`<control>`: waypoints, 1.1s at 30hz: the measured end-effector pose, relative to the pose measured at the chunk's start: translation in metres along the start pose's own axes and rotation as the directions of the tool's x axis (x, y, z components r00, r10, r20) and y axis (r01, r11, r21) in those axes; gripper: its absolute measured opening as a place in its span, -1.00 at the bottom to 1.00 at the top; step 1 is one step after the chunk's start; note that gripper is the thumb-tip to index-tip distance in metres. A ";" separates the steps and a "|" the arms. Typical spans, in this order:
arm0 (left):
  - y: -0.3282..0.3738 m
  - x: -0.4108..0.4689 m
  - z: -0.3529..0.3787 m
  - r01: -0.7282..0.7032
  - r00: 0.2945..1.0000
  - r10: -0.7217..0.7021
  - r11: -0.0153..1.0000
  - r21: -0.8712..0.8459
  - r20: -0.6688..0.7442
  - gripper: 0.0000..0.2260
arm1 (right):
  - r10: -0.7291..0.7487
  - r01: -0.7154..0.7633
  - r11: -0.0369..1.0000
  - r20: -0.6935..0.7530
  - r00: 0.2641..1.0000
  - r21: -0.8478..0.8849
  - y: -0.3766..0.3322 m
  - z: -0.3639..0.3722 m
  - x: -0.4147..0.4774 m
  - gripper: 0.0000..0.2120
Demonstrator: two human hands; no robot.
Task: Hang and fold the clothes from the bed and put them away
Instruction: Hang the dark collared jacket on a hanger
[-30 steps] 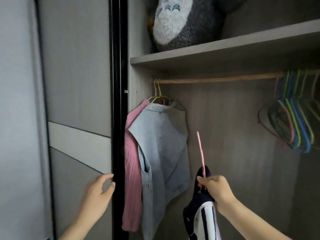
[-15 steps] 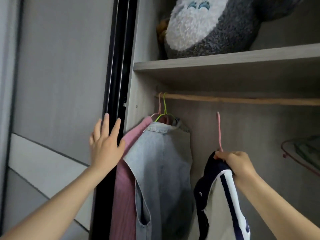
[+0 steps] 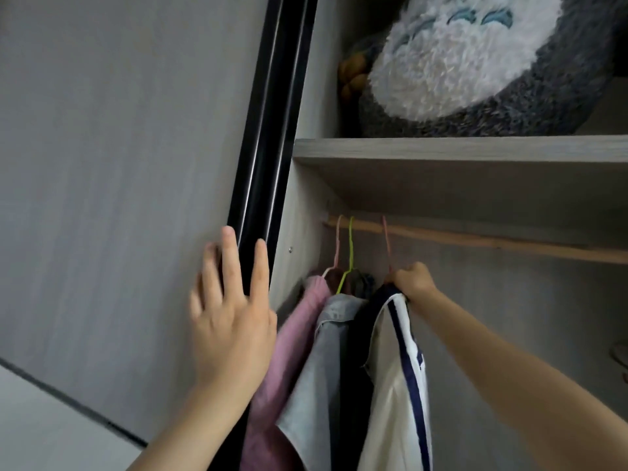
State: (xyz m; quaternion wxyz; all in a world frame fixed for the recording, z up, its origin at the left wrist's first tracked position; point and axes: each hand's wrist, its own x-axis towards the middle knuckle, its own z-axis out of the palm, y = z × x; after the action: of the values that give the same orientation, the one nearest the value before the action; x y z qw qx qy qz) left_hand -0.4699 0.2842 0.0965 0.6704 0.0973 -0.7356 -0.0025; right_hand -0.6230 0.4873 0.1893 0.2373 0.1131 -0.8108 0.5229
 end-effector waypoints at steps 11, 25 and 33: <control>0.004 0.002 -0.006 0.022 1.000 -0.023 0.998 0.053 0.014 -0.27 | -0.074 0.115 0.902 0.115 0.991 -0.416 -0.004 0.061 0.007 -0.77; 0.015 -0.003 -0.010 0.105 0.994 -0.105 0.994 -0.006 0.012 -0.43 | -0.237 0.306 0.733 0.193 0.952 -0.607 0.044 -0.026 -0.037 -0.72; 0.128 -0.067 -0.010 -0.183 0.939 0.223 0.968 -0.170 0.260 -0.80 | -0.125 0.061 0.511 -0.003 0.992 -0.857 0.103 -0.166 -0.070 -0.64</control>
State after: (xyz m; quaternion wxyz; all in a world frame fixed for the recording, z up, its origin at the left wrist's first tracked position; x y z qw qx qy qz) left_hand -0.4725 0.4214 0.0484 0.5626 -0.0289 -0.8262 0.0002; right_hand -0.5630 0.6771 0.1286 0.3158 0.0082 -0.9476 0.0468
